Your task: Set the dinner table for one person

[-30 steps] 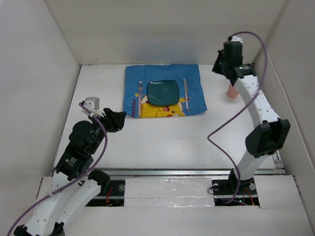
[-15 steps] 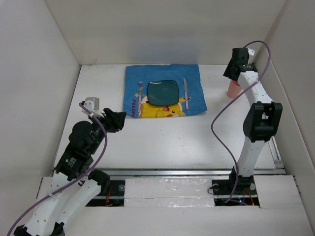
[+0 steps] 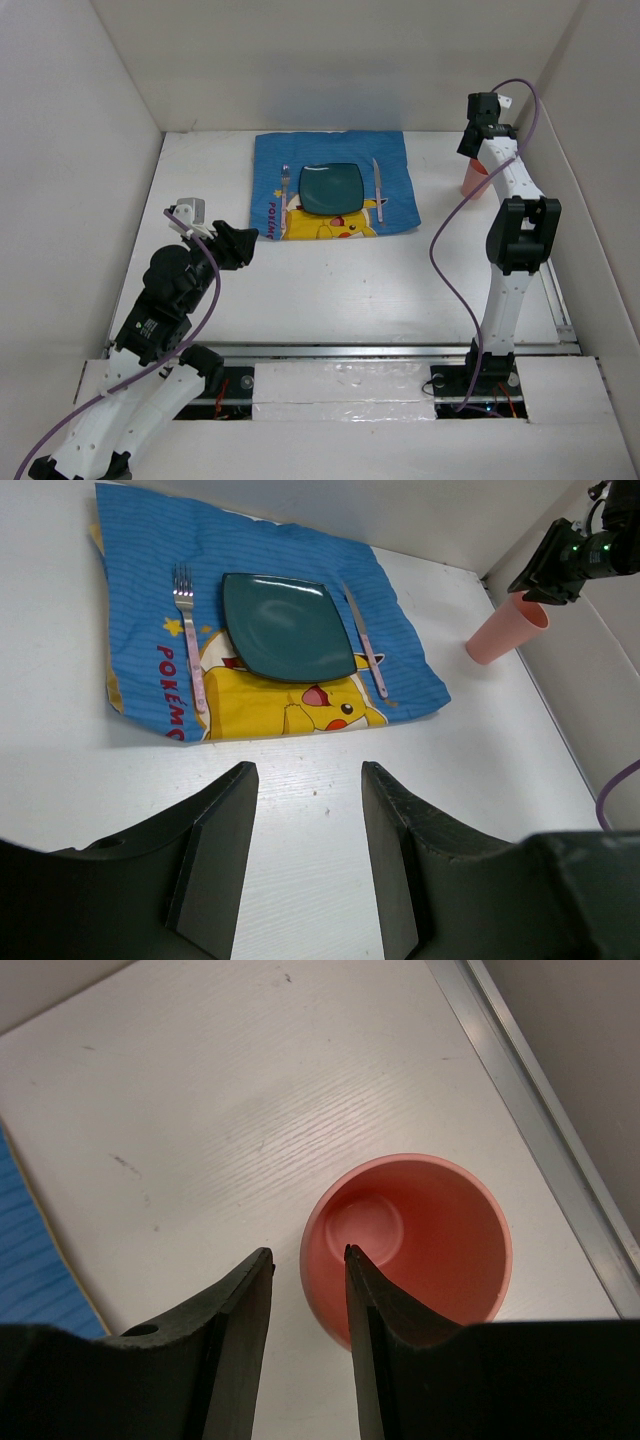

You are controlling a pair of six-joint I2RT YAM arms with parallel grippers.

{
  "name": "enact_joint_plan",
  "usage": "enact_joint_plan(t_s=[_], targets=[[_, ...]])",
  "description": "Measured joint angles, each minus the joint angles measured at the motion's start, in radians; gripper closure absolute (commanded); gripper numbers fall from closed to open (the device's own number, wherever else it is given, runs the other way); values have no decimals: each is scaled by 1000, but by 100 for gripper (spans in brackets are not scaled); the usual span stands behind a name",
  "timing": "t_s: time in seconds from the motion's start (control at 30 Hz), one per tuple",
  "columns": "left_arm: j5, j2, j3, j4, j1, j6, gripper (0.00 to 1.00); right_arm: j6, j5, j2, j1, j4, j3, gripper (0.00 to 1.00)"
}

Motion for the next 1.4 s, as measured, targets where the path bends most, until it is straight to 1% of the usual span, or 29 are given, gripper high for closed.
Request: enact_joint_plan(t_s=[0.1,0.13,0.2,0.23,0.33,0.5,0.57,0.63,0.67,0.73,0.87,0.97,1.23,1.4], targets=[[0,6,-1,0,0,0,58,-9,14,50,-3,-11,44,60],[0,7,-1,0,0,0,58,-10,13,70,-4,-16,63,65],[0,11,-1,0,0,0,58,-14,13,106,-7,-19,94,86],[0,13,-1,0,0,0,58,-13,9,117,-10,-20,98,100],[0,21,-1,0,0,1,58,-5,11,117,-14,-21,97,100],[3,39,-1,1,0,1,58,-11,11,59,5,8,50,100],[4,46,-1,0,0,2,58,-28,10,35,33,22,62,100],[4,53,-1,1,0,4,58,-39,9,34,58,13,108,100],[4,57,-1,0,0,5,58,-55,0,55,101,10,215,100],[4,61,-1,0,0,7,58,-71,-9,100,151,18,364,100],[2,67,-1,0,0,8,58,-108,-21,187,232,66,555,100],[-1,72,-1,1,1,8,58,-122,-25,238,267,120,576,100],[15,101,-1,1,18,12,58,-165,-33,424,308,234,612,99],[19,115,-1,1,25,15,58,-179,-47,488,319,248,614,99]])
